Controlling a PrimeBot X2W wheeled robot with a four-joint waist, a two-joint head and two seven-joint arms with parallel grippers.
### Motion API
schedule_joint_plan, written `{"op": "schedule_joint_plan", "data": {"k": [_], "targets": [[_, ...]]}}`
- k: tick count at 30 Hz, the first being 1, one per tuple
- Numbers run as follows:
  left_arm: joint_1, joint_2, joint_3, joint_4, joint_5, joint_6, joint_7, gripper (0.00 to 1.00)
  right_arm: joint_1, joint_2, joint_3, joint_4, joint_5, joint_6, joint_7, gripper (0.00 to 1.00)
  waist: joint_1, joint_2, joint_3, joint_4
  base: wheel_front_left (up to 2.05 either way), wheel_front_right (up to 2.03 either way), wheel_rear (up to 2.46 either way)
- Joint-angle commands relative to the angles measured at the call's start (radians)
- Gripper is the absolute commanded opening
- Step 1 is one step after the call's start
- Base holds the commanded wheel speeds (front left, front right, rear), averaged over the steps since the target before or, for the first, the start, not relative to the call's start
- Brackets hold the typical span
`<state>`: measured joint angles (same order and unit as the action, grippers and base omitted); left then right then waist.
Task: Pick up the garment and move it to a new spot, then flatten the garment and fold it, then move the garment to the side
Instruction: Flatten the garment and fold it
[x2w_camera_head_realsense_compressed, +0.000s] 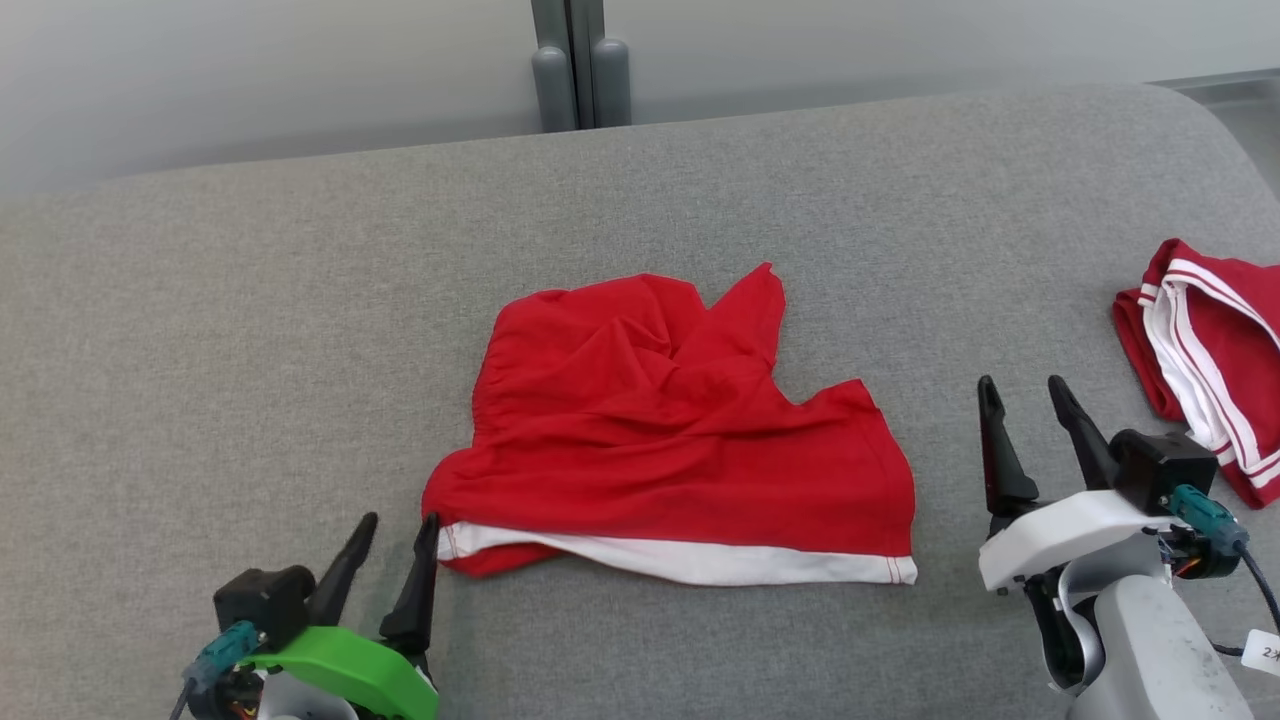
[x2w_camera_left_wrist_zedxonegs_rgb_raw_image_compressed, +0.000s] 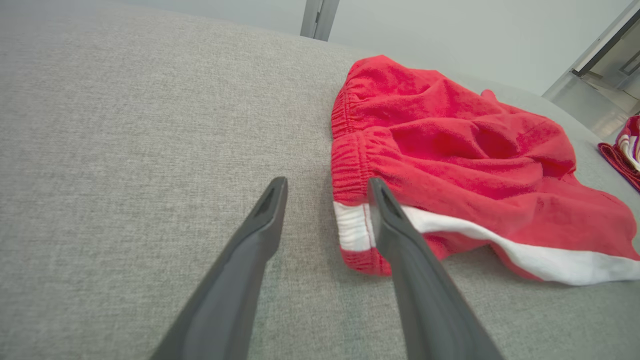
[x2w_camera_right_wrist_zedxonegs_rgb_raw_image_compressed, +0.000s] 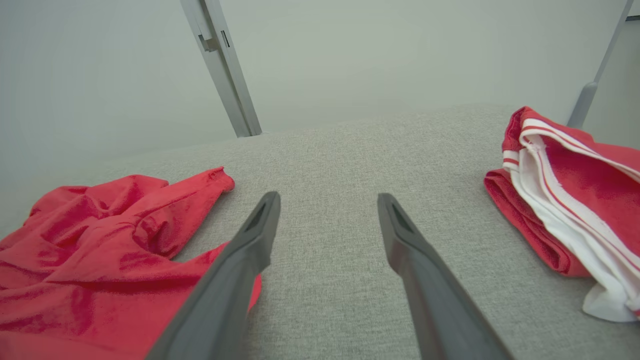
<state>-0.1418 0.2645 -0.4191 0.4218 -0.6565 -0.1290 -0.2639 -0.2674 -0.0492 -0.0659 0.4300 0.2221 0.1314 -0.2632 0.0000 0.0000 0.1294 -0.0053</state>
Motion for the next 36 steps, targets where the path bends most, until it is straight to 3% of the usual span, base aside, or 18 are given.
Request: {"op": "schedule_joint_plan", "data": {"k": [1, 7, 14, 20, 27, 36], "targets": [[0.015, -0.009, 0.041, -0.002, 0.036, -0.003, 0.0, 1.0, 0.017, -0.003, 0.013, -0.013, -0.016, -0.002, -0.002, 1.0, 0.0, 0.0, -0.01, 0.004, 0.0, 0.0, 0.0], [0.064, -0.071, 0.213, -0.031, 0.224, -0.003, 0.0, 1.0, 0.061, -0.004, 0.05, -0.055, -0.051, -0.002, -0.002, 1.0, 0.0, 0.0, -0.034, -0.008, 0.0, 0.0, 0.0], [0.143, -0.151, 0.337, -0.055, 0.394, -0.003, 0.0, 1.0, 0.13, -0.003, 0.079, -0.048, -0.078, -0.002, -0.002, 1.0, 0.0, 0.0, -0.088, -0.022, 0.0, 0.0, 0.0], [0.194, -0.193, 0.365, -0.058, 0.456, -0.003, 0.0, 1.0, 0.177, -0.004, 0.115, -0.024, -0.079, -0.002, -0.002, 1.0, 0.0, 0.0, -0.109, -0.024, 0.0, 0.0, 0.0], [0.195, -0.202, 0.351, -0.065, 0.463, -0.003, 0.0, 1.0, 0.176, -0.003, 0.145, -0.003, -0.083, -0.002, -0.002, 1.0, 0.0, 0.0, -0.099, -0.011, 0.0, 0.0, 0.0], [0.183, -0.198, 0.334, -0.056, 0.454, -0.003, 0.0, 1.0, 0.163, -0.004, 0.221, 0.149, -0.053, -0.002, -0.002, 1.0, 0.0, 0.0, -0.081, 0.013, 0.0, 0.0, 0.0]]}}
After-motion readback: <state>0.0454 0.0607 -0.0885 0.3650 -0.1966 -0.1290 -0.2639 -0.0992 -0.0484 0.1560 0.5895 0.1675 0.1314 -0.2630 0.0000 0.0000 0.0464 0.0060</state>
